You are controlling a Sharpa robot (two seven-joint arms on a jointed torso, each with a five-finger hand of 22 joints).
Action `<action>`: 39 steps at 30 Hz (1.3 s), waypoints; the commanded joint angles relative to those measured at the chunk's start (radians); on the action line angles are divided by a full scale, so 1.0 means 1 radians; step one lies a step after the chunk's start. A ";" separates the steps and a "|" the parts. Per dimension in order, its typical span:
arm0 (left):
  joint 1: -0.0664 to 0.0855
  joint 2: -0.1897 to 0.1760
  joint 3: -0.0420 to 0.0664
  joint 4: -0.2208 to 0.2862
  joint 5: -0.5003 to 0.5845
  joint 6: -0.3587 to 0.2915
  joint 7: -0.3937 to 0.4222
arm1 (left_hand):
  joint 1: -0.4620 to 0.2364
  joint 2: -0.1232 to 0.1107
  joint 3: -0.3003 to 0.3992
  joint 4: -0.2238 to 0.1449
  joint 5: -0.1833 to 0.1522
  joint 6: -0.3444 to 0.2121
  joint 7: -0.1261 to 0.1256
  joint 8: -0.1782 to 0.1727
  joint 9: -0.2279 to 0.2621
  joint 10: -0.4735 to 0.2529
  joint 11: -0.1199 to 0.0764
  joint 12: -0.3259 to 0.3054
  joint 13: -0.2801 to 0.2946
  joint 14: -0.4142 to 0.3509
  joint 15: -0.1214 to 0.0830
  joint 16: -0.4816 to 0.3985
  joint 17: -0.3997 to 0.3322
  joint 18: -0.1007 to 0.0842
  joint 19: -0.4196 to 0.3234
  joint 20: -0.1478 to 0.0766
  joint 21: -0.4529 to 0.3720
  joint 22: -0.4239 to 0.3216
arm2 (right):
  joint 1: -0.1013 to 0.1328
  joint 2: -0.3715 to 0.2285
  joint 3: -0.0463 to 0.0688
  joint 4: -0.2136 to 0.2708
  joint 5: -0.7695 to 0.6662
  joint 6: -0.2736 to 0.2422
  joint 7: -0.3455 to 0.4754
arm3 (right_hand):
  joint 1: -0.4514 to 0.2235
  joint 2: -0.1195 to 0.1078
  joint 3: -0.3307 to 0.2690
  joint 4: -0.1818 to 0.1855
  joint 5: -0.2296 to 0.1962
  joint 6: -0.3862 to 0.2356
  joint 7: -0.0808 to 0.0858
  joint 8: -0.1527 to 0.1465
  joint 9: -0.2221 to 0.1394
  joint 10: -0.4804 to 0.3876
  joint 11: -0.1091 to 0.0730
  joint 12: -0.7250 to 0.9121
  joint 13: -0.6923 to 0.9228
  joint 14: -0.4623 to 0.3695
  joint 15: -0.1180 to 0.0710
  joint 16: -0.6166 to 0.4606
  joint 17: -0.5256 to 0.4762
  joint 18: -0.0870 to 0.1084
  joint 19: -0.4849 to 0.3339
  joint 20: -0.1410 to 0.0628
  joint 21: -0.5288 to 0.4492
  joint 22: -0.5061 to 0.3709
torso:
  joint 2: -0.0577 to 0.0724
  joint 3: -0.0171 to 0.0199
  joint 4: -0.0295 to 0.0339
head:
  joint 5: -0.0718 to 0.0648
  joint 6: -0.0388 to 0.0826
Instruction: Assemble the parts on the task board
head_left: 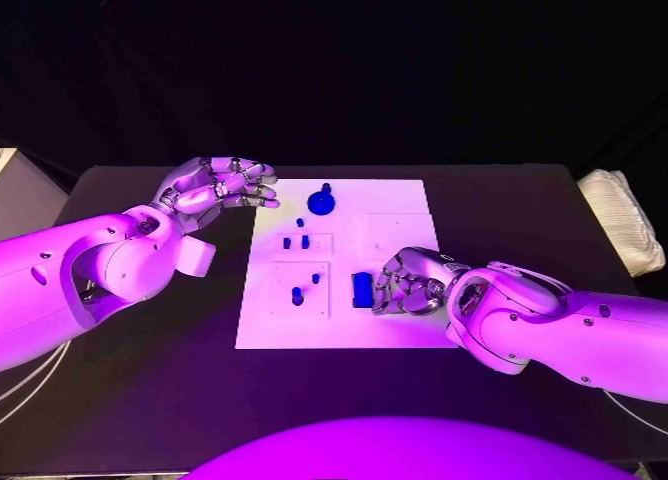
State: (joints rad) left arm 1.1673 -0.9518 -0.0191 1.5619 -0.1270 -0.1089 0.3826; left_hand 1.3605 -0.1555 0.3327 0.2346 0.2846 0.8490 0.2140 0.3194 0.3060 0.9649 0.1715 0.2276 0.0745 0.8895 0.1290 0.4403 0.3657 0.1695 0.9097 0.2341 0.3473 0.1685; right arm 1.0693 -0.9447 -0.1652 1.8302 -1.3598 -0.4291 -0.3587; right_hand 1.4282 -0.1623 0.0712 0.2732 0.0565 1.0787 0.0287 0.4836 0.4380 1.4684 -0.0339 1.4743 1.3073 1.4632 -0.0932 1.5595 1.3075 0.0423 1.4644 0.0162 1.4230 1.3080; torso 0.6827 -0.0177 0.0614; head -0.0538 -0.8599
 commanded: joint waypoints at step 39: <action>0.000 0.003 0.000 0.001 0.003 0.021 0.012 | 0.017 -0.002 0.003 0.003 0.001 -0.006 0.001 0.005 -0.002 -0.007 -0.002 0.004 -0.001 -0.006 0.001 0.005 0.002 0.012 0.011 0.001 -0.006 -0.003 | 0.003 -0.251 -0.008 0.018 -0.043 -0.079 -0.012 | -0.118 -0.009 -0.002 0.020 0.017 -0.055 0.049 -0.085 -0.046 0.027 0.035 -0.082 0.164 0.095 0.028 -0.020 0.210 -0.003 0.072 0.022 -0.072 0.209 | -0.002 0.0036 -0.0072 | -0.054 0.009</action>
State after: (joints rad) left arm 1.1673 -0.9515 -0.0191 1.5613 -0.1270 -0.1068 0.3826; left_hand 1.3684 -0.1557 0.3327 0.2345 0.2846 0.8490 0.2140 0.3194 0.3054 0.9651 0.1714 0.2275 0.0745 0.8896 0.1291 0.4403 0.3664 0.1695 0.9133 0.2378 0.3474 0.1663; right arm 1.0763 -1.1982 -0.1725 1.8494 -1.3537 -0.5241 -0.3288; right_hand 1.3214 -0.1722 0.0735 0.2929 0.0679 1.0148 0.0781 0.4004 0.3925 1.4631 -0.0031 1.3961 1.3073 1.4630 -0.0711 1.5436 1.3073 0.0443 1.4644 0.0310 1.3531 1.3075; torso 0.6810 -0.0140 0.0533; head -0.1055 -0.8513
